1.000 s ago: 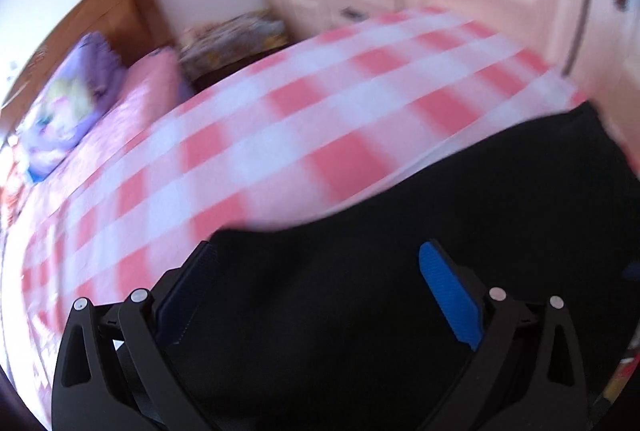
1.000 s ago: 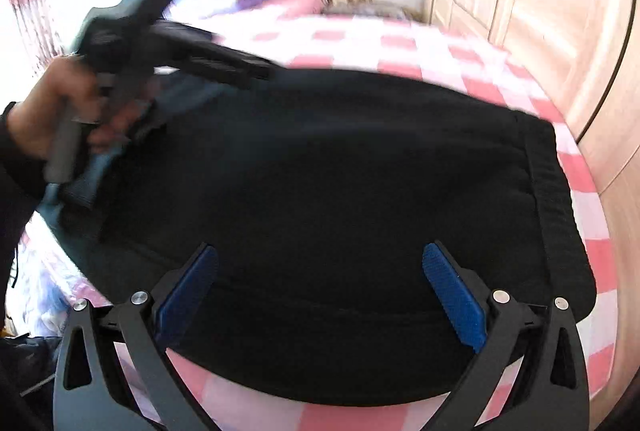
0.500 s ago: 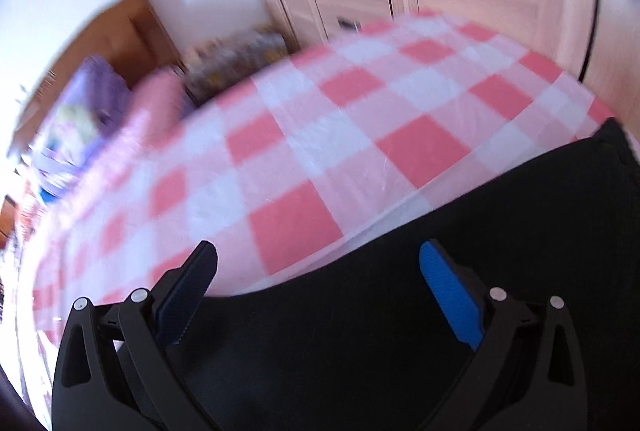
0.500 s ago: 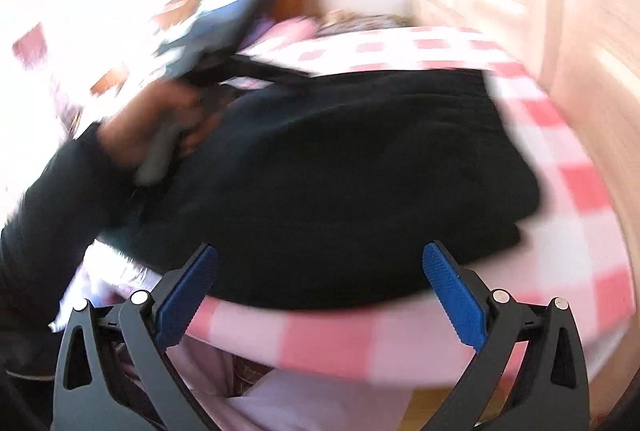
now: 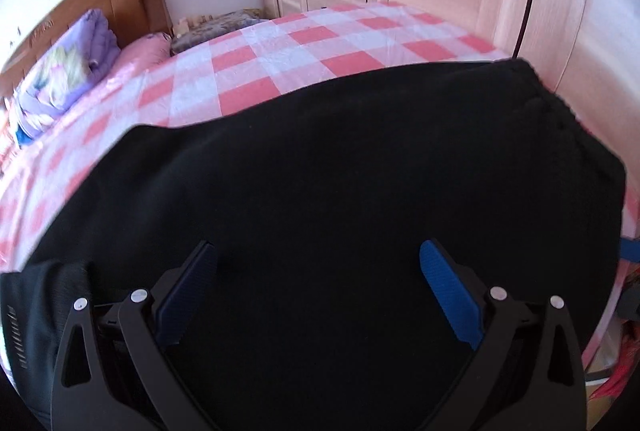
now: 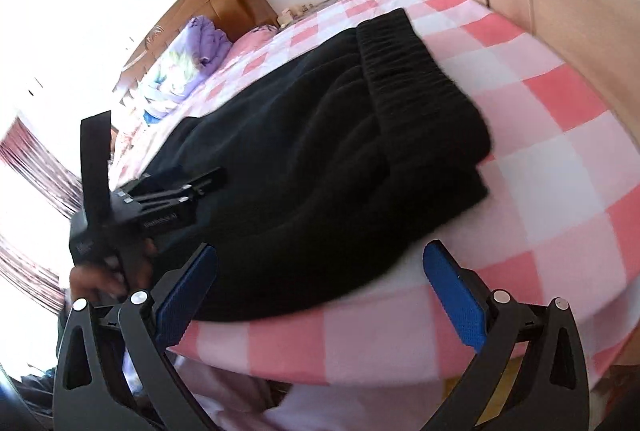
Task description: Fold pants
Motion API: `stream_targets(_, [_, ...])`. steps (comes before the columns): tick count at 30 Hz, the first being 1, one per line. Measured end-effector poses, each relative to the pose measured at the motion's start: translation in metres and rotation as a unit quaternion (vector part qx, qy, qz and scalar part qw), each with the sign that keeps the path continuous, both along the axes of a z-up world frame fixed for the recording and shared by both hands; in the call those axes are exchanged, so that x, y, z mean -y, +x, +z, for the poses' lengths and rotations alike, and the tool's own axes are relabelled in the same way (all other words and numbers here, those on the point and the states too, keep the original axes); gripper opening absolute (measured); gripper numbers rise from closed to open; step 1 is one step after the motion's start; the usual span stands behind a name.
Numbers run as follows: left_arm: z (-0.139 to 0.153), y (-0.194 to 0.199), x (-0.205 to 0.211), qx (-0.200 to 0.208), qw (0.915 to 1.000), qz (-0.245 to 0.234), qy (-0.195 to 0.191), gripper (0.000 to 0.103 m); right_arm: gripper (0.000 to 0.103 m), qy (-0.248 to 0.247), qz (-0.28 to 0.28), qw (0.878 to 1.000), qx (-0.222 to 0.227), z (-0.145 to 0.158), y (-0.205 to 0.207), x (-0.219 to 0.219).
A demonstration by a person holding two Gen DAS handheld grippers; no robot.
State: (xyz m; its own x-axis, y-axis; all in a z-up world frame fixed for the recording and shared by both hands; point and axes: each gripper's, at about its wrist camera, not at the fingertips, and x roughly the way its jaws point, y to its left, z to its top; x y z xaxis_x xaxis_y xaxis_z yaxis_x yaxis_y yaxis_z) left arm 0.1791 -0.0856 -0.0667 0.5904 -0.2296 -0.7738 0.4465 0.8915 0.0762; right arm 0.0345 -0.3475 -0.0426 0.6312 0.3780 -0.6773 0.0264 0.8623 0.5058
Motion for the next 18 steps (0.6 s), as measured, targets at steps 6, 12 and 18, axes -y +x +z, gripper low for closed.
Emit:
stream_targets(6, [-0.002,0.002,-0.005,-0.015,0.9997,0.0,-0.018,0.101,0.099,0.059,0.0,0.998,-0.021,-0.002,-0.005,-0.002])
stream_targets(12, [-0.003,0.001,-0.005,-0.016,0.9996,0.0,-0.021,0.101,0.099,0.152,-0.094,0.984,-0.009,-0.008,-0.005,0.01])
stream_targets(18, [-0.002,0.0,-0.005,-0.016,0.9996,-0.001,-0.023,0.101,0.099,0.148,-0.185,0.971,0.008,-0.006,0.004,0.004])
